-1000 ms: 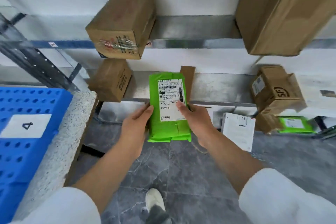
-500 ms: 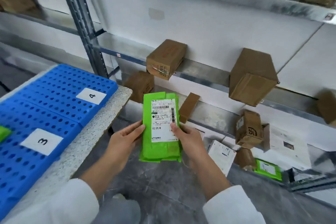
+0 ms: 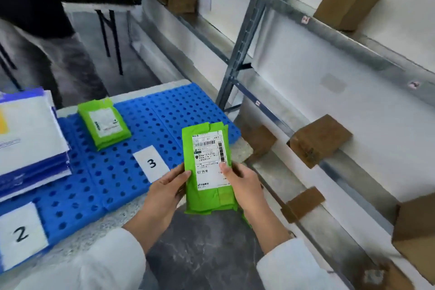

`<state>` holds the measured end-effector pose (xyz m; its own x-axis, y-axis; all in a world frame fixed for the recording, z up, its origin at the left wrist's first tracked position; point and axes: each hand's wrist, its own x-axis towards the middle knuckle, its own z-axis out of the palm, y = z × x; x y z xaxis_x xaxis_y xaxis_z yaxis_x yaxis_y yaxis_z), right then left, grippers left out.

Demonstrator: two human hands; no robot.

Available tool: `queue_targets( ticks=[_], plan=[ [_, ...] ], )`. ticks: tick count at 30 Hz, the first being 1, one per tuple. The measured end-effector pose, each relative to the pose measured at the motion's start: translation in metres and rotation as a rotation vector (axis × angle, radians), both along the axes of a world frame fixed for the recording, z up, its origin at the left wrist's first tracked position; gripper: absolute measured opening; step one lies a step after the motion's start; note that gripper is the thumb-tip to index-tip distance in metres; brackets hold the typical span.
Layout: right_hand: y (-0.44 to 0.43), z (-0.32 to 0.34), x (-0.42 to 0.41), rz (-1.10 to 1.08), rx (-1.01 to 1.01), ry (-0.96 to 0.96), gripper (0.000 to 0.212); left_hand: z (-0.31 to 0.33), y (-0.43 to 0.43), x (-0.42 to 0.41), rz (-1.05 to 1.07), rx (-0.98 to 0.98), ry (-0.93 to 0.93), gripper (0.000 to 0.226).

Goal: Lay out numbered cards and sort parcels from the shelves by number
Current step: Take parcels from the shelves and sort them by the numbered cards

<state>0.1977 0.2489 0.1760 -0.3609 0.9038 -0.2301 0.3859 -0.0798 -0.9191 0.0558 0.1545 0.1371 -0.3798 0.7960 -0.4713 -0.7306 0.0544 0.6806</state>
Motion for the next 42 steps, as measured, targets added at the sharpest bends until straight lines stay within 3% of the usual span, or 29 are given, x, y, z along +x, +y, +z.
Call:
queue_targets(
  ticks=[4, 7, 11, 17, 21, 25, 35, 42],
  plan=[
    [0.017, -0.005, -0.082, 0.143, -0.025, -0.017, 0.023, -0.002, 0.001, -0.070, 0.136, -0.006, 0.000, 0.029],
    [0.030, -0.011, -0.135, 0.260, -0.042, -0.083, 0.041, -0.005, -0.002, -0.114, 0.228, -0.043, -0.007, 0.027],
    [0.041, -0.017, -0.189, 0.370, -0.096, -0.100, 0.026, -0.016, -0.006, -0.159, 0.320, -0.089, 0.026, 0.031],
    [0.052, -0.037, -0.249, 0.422, -0.056, -0.171, 0.025, -0.020, -0.003, -0.197, 0.472, -0.200, 0.175, 0.025],
    [0.066, -0.048, -0.282, 0.461, -0.039, -0.184, 0.022, -0.030, 0.016, -0.218, 0.548, -0.286, 0.215, 0.037],
    [0.087, -0.060, -0.315, 0.576, 0.025, -0.244, 0.039, -0.041, 0.042, -0.237, 0.594, -0.348, 0.284, 0.037],
    [0.141, -0.099, -0.400, 0.791, -0.010, -0.306, 0.043, -0.068, 0.088, -0.296, 0.652, -0.599, 0.375, 0.037],
    [0.149, -0.141, -0.439, 0.852, -0.062, -0.380, 0.044, -0.098, 0.101, -0.326, 0.584, -0.764, 0.429, 0.032]
  ],
)
